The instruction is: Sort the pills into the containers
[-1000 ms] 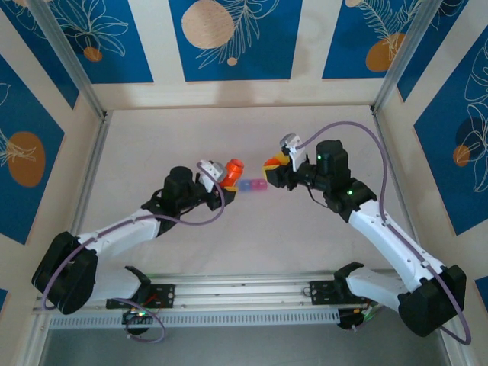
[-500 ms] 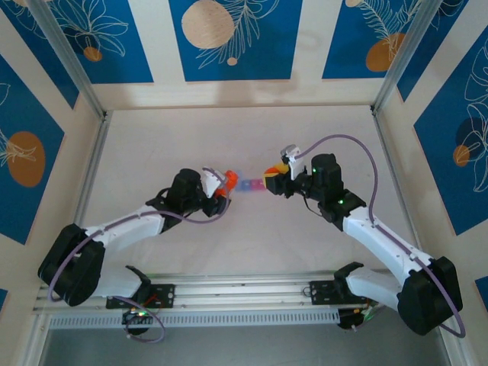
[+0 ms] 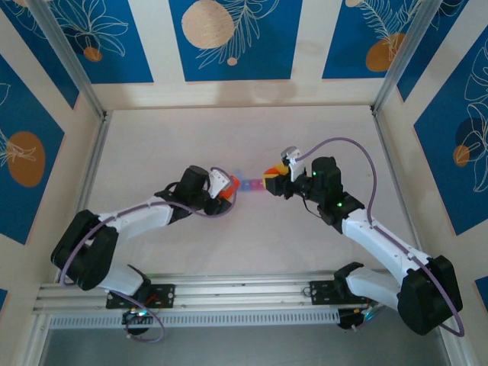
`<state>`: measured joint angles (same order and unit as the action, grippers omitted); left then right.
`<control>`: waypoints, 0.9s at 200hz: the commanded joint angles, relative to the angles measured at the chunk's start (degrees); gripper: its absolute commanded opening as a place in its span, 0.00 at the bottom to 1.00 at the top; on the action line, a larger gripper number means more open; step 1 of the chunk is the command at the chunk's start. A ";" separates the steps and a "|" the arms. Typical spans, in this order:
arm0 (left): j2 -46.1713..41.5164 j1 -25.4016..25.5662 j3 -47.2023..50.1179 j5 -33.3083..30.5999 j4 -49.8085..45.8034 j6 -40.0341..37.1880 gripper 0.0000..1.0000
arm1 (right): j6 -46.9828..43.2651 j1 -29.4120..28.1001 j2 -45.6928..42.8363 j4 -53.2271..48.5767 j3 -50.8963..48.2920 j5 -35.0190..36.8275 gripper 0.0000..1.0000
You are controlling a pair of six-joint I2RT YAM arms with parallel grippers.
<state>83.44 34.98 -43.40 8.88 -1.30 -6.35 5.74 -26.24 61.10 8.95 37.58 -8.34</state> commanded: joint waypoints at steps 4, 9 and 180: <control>1.49 -0.81 -3.11 0.05 -3.68 -2.04 0.00 | 0.94 -0.46 -1.04 1.95 -0.89 -0.64 0.30; 1.79 -0.91 -3.37 0.08 -4.07 -2.23 0.00 | 0.94 -0.44 -1.11 1.95 -0.96 -0.69 0.30; 11.60 -2.72 -14.81 1.22 -18.52 -6.45 0.00 | 1.56 -1.36 -1.91 1.94 -1.64 -0.48 0.30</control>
<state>93.54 33.06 -55.35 8.97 -16.14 -11.11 6.61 -27.18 60.42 9.82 36.60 -8.54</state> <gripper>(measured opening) 0.564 0.477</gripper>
